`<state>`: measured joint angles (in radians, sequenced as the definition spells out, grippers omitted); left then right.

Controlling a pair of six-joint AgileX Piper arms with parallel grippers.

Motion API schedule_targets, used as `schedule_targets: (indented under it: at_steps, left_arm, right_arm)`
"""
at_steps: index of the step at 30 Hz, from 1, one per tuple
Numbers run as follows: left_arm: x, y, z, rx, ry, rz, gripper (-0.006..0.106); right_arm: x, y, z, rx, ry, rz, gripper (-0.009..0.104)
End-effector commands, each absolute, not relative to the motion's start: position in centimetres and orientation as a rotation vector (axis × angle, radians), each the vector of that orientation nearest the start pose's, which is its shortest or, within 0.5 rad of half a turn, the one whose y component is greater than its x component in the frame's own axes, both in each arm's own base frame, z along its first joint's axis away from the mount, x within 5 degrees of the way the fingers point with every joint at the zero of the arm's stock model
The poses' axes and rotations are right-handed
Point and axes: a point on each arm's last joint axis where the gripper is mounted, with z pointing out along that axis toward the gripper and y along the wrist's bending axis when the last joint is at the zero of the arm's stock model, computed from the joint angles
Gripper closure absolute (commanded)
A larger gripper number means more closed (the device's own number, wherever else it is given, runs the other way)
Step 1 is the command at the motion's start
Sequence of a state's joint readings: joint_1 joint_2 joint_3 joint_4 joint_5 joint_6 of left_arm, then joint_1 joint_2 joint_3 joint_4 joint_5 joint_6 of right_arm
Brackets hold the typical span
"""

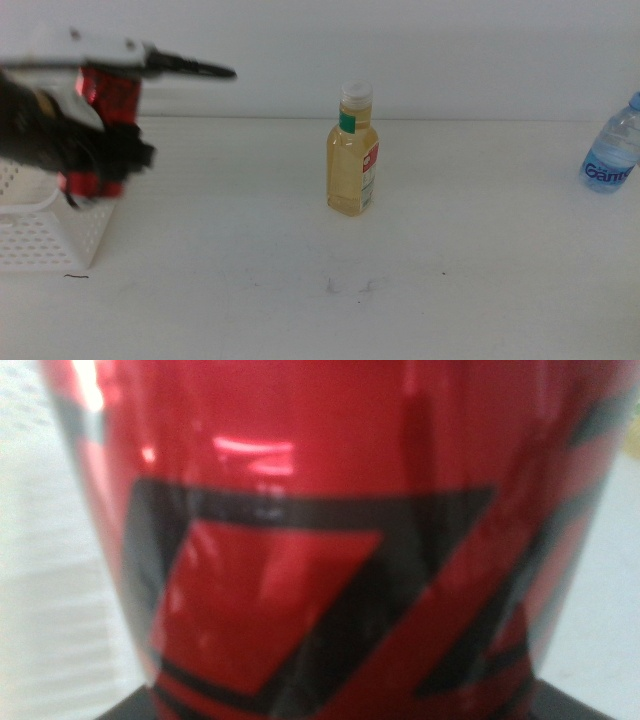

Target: Use arms to grab the bottles and put them into the dustbin to the left of the table.

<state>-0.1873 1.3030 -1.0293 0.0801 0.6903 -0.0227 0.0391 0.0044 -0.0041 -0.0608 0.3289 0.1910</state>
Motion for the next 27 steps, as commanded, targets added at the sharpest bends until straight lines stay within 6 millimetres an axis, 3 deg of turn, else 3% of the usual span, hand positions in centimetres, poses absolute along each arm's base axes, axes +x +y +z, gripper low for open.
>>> schedule_targets:
  at_steps: [1,5,8,11,15,21,27]
  left_arm:
    - [27.4,-3.0,34.2,0.292,2.439,0.092,0.102]
    - [30.1,2.0,36.9,0.229,2.529,0.14,0.102]
    - [32.9,5.2,36.8,0.187,2.573,0.11,0.102]
    - [35.5,7.7,34.6,0.127,2.636,0.088,0.102]
    - [37.8,9.4,31.3,0.081,2.683,0.084,0.102]
    - [40.2,10.2,26.5,0.089,2.762,0.094,0.102]
    - [41.3,10.8,23.8,0.106,2.789,0.133,0.098]
  right_arm:
    - [5.4,0.0,18.5,0.097,1.797,0.094,0.009]
    - [5.4,0.0,18.5,0.097,1.797,0.094,0.009]
    - [5.4,0.0,18.5,0.097,1.797,0.094,0.009]
    - [5.4,0.0,18.5,0.097,1.797,0.094,0.009]
    - [5.4,0.0,18.5,0.097,1.797,0.094,0.009]
    - [5.4,0.0,18.5,0.097,1.797,0.094,0.009]
    - [5.4,0.0,18.5,0.097,1.797,0.094,0.009]
